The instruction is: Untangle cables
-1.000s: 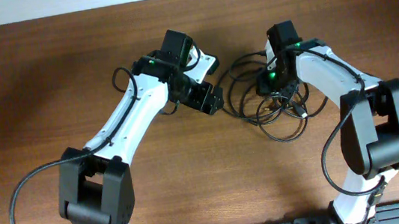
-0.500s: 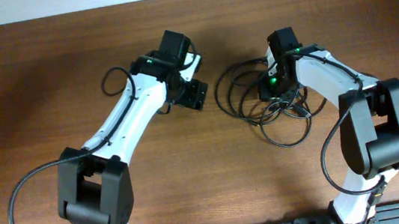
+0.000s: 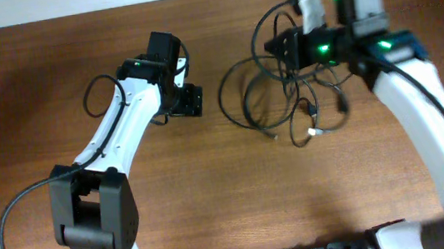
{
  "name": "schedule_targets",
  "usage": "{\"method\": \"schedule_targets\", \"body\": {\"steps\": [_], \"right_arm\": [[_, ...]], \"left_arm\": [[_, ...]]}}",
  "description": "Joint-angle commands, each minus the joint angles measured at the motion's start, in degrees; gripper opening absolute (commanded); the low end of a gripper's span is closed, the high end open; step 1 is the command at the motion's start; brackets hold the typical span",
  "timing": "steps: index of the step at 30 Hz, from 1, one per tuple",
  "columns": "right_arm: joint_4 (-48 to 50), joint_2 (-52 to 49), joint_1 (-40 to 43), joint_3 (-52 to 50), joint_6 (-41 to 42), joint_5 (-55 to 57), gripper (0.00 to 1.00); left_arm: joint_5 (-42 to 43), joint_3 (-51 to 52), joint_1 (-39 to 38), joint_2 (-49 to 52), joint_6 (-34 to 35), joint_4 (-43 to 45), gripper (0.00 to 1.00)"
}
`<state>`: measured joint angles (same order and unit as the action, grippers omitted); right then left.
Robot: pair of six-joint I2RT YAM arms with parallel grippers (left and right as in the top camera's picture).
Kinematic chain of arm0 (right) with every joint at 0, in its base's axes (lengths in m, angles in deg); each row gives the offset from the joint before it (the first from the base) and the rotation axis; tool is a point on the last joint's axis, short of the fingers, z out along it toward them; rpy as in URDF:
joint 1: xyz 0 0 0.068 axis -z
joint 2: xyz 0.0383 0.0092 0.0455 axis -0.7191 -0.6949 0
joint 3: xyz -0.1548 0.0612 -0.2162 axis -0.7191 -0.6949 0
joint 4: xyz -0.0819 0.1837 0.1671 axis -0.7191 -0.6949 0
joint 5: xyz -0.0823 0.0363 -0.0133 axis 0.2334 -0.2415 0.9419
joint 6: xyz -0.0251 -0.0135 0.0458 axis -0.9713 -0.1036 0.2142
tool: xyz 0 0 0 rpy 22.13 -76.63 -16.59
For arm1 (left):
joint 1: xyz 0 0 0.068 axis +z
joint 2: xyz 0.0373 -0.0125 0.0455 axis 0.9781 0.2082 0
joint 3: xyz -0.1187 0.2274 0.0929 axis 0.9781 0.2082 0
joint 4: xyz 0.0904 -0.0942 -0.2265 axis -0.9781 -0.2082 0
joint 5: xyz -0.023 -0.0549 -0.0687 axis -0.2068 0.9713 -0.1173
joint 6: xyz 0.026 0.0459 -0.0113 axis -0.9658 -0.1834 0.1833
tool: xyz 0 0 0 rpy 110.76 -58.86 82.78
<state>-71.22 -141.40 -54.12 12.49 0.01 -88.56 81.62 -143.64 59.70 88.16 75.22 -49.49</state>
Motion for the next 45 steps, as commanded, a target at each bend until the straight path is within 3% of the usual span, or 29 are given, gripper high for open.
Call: {"method": "schedule_targets", "body": {"steps": [1, 2, 8, 11, 13, 16, 20, 23, 25, 27, 28, 32, 34, 36, 38, 41, 45], "right_arm": [[2.69, 10.56, -0.11, 4.13, -1.01, -1.62, 0.04], [4.74, 13.44, -0.11, 4.70, -1.01, -1.49, 0.04], [15.85, 25.14, -0.11, 4.87, -0.98, 2.32, 0.04], [18.47, 27.06, -0.11, 4.87, -0.98, 10.49, 0.04], [19.58, 28.13, -0.11, 4.87, -0.76, 22.49, 0.04], [12.90, 28.06, -0.09, 4.85, -0.79, 48.89, 0.04], [-4.74, 22.93, -0.04, 4.83, -0.74, 80.35, 0.04], [-11.96, 16.22, 0.31, 4.79, -0.76, 93.07, 0.04], [-13.84, 10.82, 2.62, 4.79, -0.79, 95.47, 0.04], [-15.17, 7.06, 6.12, 4.79, 1.01, 95.19, 0.11], [-16.22, 5.42, 8.85, 4.79, 1.84, 92.02, 0.26], [-20.20, 3.87, 23.69, 4.79, 2.25, 61.20, 0.40], [-21.22, 3.87, 33.03, 4.79, 2.25, 46.53, 0.54], [-22.21, 3.85, 37.77, 4.79, 2.23, 26.73, 0.61], [-24.52, 3.54, 37.99, 4.72, 2.01, 18.78, 0.65], [-27.21, 2.49, 33.64, 2.75, 1.77, 18.51, 0.73], [-25.66, -0.48, 27.26, -0.37, 1.79, 18.67, 0.76]], "left_arm": [[-0.55, -0.46, 0.20, 0.37, 0.72, 0.09, 0.82], [-0.55, -0.46, 0.20, 0.37, 0.72, 0.09, 0.86], [-0.55, -0.46, 0.20, 0.37, 0.72, 0.15, 0.87], [-0.46, -0.46, 0.20, 0.37, 0.72, 0.13, 0.87], [-0.35, -0.46, 0.20, 0.37, 0.72, 0.13, 0.88], [-0.35, -0.46, 0.20, 0.37, 0.72, 0.15, 0.88], [-0.35, -0.46, 0.20, 0.37, 0.72, 0.20, 0.88], [-0.35, -0.46, 0.20, 0.37, 0.72, 0.28, 0.88], [-0.35, -0.46, 0.20, 0.37, 0.72, 0.26, 0.88], [-0.35, -0.46, 0.20, 0.37, 0.72, 0.11, 0.88], [-0.35, -0.46, 0.20, 0.37, 0.72, 0.09, 0.88], [-0.35, -0.46, 0.20, 0.37, 0.72, 0.09, 0.88], [-0.33, -0.46, 0.20, 0.37, 0.72, 0.13, 0.88], [-0.35, -0.46, 0.20, 0.37, 0.72, 0.17, 0.88], [-0.31, -0.46, 0.17, 0.37, 0.74, 0.20, 0.88], [-0.11, -0.46, 0.20, 0.37, 0.72, 0.24, 0.89], [-0.11, -0.46, 0.20, 0.37, 0.74, 0.26, 0.89]]}}
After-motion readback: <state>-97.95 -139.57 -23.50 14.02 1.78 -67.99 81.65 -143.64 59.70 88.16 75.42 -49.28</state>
